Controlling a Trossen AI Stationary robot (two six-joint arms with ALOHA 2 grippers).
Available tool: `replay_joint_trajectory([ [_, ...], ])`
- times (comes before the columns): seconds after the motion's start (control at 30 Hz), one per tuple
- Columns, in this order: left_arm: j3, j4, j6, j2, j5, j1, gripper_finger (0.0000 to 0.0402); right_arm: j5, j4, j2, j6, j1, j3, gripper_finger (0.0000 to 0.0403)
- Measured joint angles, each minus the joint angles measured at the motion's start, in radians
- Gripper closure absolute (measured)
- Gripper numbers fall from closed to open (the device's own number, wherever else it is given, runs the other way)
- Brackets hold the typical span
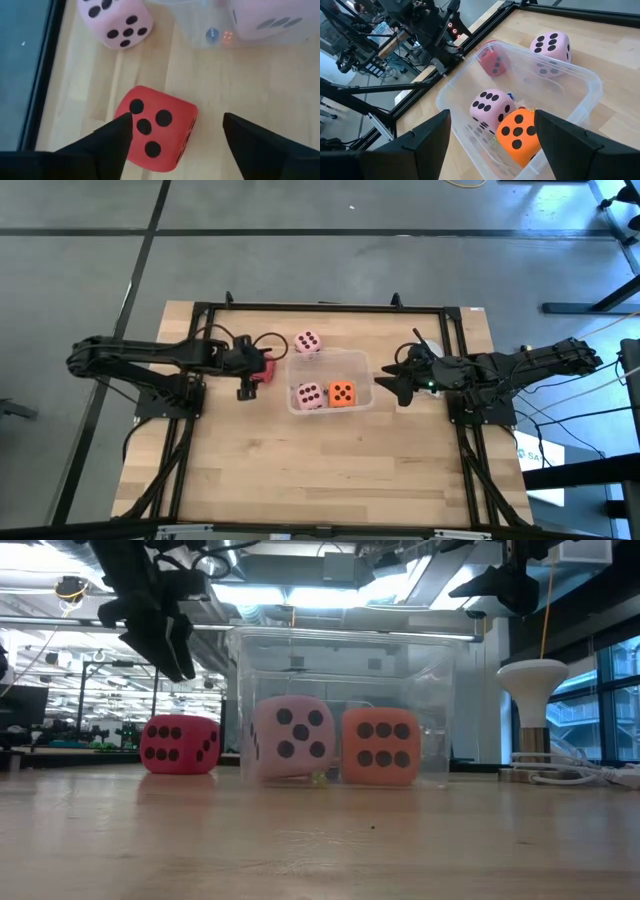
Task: Pick & Place Dice
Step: Put the large red dice into the transparent bin
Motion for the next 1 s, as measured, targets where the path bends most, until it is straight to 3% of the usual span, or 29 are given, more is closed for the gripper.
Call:
replay_joint_trajectory([
  [0.13, 0.000, 0.001, -0.002, 0.030, -0.006, 0.000, 0.0080, 0.000, 0.000, 0.000, -0.008, 0.000, 0.000, 0.0118],
  [0.37, 0.000, 0.001, 0.026, 0.107, -0.115, 0.002, 0.0072, 0.000, 0.000, 0.000, -0.026, 0.000, 0.000, 0.0118],
  [0.67, 0.000, 0.001, 0.057, 0.203, -0.075, 0.003, 0.0072, 0.000, 0.000, 0.000, -0.027, 0.000, 0.000, 0.0118],
  [1.0, 0.000, 0.040, 0.096, 0.292, -0.108, 0.054, 0.0072, 0.000, 0.000, 0.000, -0.030, 0.000, 0.000, 0.0118],
])
